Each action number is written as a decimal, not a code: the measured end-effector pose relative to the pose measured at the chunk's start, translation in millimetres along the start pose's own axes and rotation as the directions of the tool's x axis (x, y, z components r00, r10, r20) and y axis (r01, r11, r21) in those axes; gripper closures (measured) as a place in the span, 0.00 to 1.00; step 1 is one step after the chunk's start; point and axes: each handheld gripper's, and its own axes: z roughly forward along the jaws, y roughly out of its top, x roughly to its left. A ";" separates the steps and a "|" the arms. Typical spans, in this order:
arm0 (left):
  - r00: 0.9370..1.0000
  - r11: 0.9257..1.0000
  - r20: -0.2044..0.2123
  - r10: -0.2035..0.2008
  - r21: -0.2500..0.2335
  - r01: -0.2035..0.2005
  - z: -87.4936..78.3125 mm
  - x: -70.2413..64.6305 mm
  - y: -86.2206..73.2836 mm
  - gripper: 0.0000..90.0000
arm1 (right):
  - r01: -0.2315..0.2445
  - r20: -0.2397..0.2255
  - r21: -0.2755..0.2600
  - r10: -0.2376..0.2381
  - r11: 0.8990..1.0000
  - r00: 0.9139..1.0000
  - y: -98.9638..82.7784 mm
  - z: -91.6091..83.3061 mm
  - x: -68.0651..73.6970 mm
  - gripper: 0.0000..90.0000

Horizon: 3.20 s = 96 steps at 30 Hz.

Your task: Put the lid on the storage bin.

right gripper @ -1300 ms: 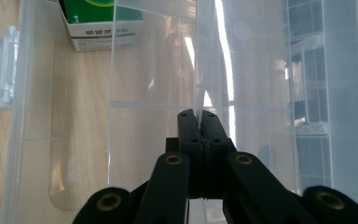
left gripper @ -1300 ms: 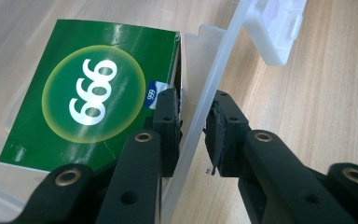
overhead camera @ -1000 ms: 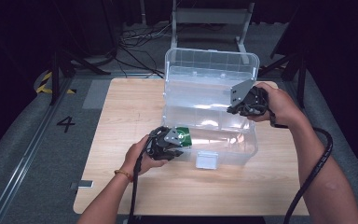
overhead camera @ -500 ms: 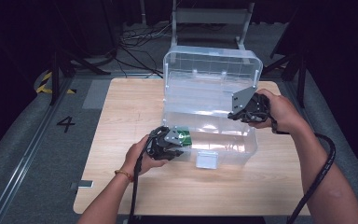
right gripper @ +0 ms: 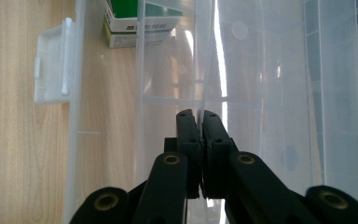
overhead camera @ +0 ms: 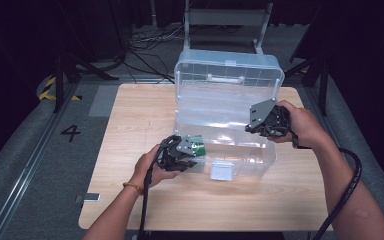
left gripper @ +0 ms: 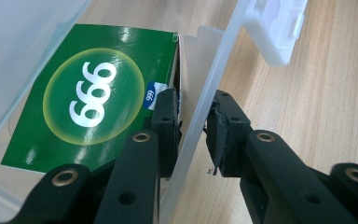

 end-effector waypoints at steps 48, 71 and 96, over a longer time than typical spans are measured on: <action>0.980 0.942 -0.106 -0.166 -0.312 0.126 -94.0 13.5 19.5 0.39 | 0.022 0.045 -0.009 -0.021 1.000 0.999 -6.6 3.0 25.4 0.95; 0.960 0.907 -0.110 -0.257 -0.371 0.200 -102.7 39.8 44.7 0.78 | 0.014 0.102 -0.032 -0.011 0.999 0.995 -10.8 5.2 37.3 0.93; 0.957 0.896 -0.094 -0.274 -0.388 0.218 -109.0 44.6 31.5 0.95 | -0.030 0.140 -0.097 0.043 0.995 0.989 -24.6 11.5 61.2 0.90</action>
